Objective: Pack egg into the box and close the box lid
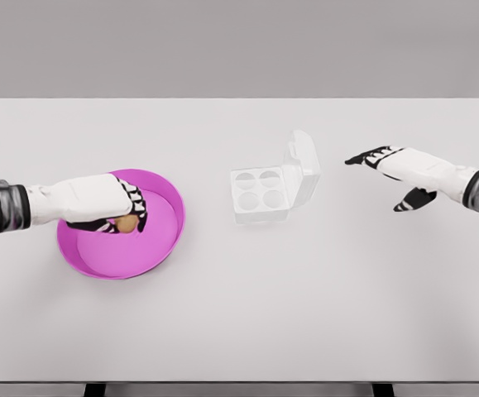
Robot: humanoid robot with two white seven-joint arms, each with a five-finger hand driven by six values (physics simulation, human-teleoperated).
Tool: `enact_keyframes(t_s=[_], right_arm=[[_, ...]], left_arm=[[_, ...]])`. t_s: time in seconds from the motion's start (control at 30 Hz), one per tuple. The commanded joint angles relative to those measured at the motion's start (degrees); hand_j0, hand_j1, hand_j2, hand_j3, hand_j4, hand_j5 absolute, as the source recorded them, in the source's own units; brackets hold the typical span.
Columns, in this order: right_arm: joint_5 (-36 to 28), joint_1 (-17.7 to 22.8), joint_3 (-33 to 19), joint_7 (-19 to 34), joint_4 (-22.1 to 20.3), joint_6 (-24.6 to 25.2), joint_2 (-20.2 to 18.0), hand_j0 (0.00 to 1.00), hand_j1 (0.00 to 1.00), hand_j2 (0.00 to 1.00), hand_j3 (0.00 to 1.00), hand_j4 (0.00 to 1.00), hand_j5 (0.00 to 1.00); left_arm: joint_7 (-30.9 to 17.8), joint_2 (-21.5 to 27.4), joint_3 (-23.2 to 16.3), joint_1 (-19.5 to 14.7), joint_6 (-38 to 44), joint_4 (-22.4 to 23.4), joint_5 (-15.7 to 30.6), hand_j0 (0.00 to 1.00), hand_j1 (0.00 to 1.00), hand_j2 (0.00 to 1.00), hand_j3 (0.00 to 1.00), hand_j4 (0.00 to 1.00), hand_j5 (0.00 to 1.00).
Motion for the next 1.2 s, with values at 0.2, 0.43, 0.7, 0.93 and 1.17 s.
enact_keyframes(t_s=[0.2,0.43,0.7,0.93,1.17], right_arm=[[-0.1,0.0,0.4,0.0,0.4,0.1,0.2,1.00,1.00,1.00,1.00,1.00,1.00],[-0.1,0.1,0.3,0.0,0.2,0.0,-0.3,1.00,1.00,1.00,1.00,1.00,1.00],[0.0,0.4,0.4,0.0,0.0,-0.1,-0.2,1.00,1.00,1.00,1.00,1.00,1.00],[0.0,0.4,0.3,0.0,0.0,-0.1,-0.2,1.00,1.00,1.00,1.00,1.00,1.00],[0.0,0.4,0.3,0.0,0.0,-0.1,-0.1,1.00,1.00,1.00,1.00,1.00,1.00]], left_arm=[[0.0,-3.6,3.7,-0.4,0.2,0.1,2.4,0.44,0.44,0.44,0.44,0.44,0.44],[0.0,-8.5,6.2,-0.4,0.2,0.7,2.0,0.43,0.43,0.43,0.43,0.43,0.43],[0.0,-12.0,7.9,-0.6,0.2,0.8,1.8,0.43,0.43,0.43,0.43,0.43,0.43],[0.0,-14.5,7.8,-0.5,0.2,0.8,1.6,0.43,0.43,0.43,0.43,0.43,0.43],[0.0,-16.6,7.7,-1.2,0.2,2.2,1.0,0.43,0.43,0.43,0.43,0.43,0.43]])
